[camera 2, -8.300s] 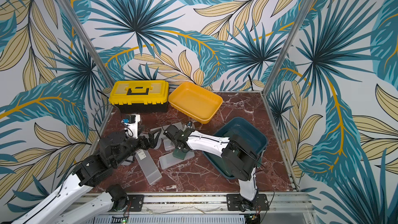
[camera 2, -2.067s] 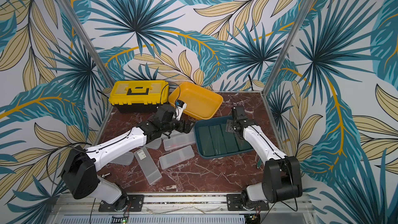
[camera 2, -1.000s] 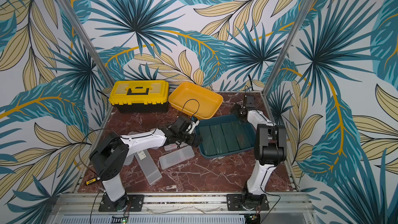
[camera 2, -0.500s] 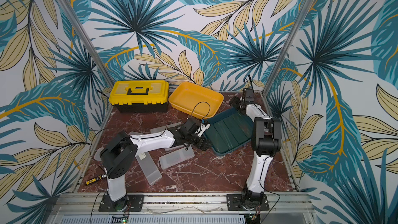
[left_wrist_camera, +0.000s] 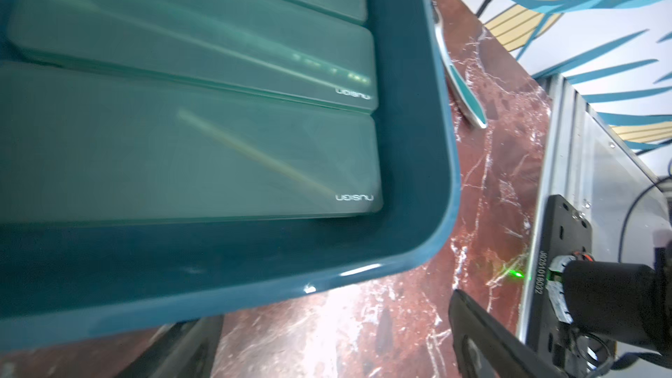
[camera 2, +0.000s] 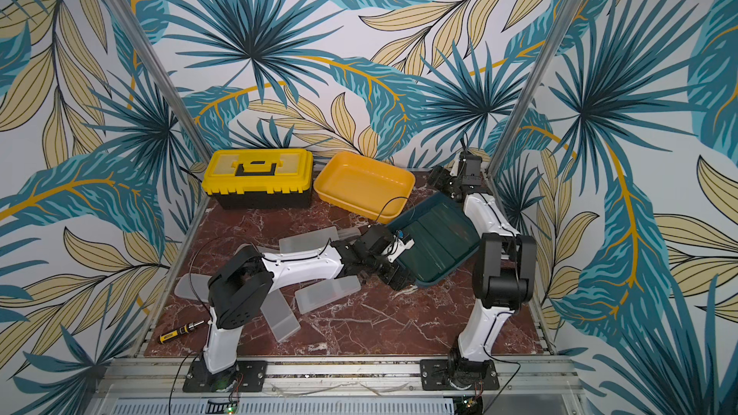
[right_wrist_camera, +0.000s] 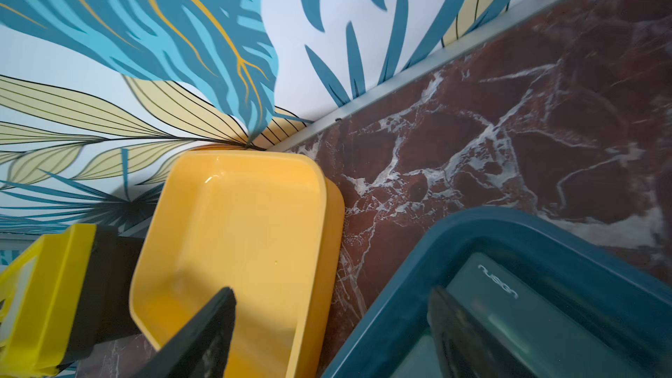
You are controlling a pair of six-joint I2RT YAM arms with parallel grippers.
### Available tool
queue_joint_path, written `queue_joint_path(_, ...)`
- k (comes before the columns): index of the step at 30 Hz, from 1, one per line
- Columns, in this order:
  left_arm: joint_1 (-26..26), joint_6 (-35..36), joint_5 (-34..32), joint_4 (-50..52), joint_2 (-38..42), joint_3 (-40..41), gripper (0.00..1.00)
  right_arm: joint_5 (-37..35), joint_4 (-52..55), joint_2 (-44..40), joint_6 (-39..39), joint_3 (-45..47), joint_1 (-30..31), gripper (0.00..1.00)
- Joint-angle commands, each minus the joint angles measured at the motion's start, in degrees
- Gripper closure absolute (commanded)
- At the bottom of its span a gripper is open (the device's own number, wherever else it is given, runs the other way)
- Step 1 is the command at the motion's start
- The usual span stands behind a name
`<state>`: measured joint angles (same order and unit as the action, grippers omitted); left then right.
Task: Place the pencil cases by color into the storage box
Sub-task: Move the storage box to the corner of the board.
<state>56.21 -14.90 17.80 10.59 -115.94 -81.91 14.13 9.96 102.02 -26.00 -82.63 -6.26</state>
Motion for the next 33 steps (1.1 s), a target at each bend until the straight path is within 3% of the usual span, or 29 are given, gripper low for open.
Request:
queue_joint_path(1,0.5,1.4,-0.1,-1.8,4.9,-0.1,0.03,-7.1,10.8,-7.5,1.8,3.9,-0.3,0.16)
queue_joint_path(7,0.4,1.1,-9.0,-1.6,18.1,12.1,0.03,-20.7,22.1,-19.3,-1.9,12.6,-0.4,0.15)
queue_joint_path(11,0.1,-2.2,-13.8,3.4,23.2,16.3,0.03,-22.9,25.0,-26.6,-5.2,21.2,-0.5,0.15)
queue_joint_path(15,0.1,-4.3,-14.7,4.8,25.8,20.1,0.03,-24.0,27.3,-30.3,-6.9,27.6,-0.5,0.16)
queue_joint_path(24,-0.5,-3.5,-15.1,4.1,30.2,24.5,0.03,-21.4,24.8,-27.8,-10.1,35.0,-1.1,0.26)
queue_joint_path(33,-3.0,-3.1,-13.2,2.7,31.1,25.8,0.03,-24.2,24.0,-19.3,-6.3,32.3,-1.1,0.49)
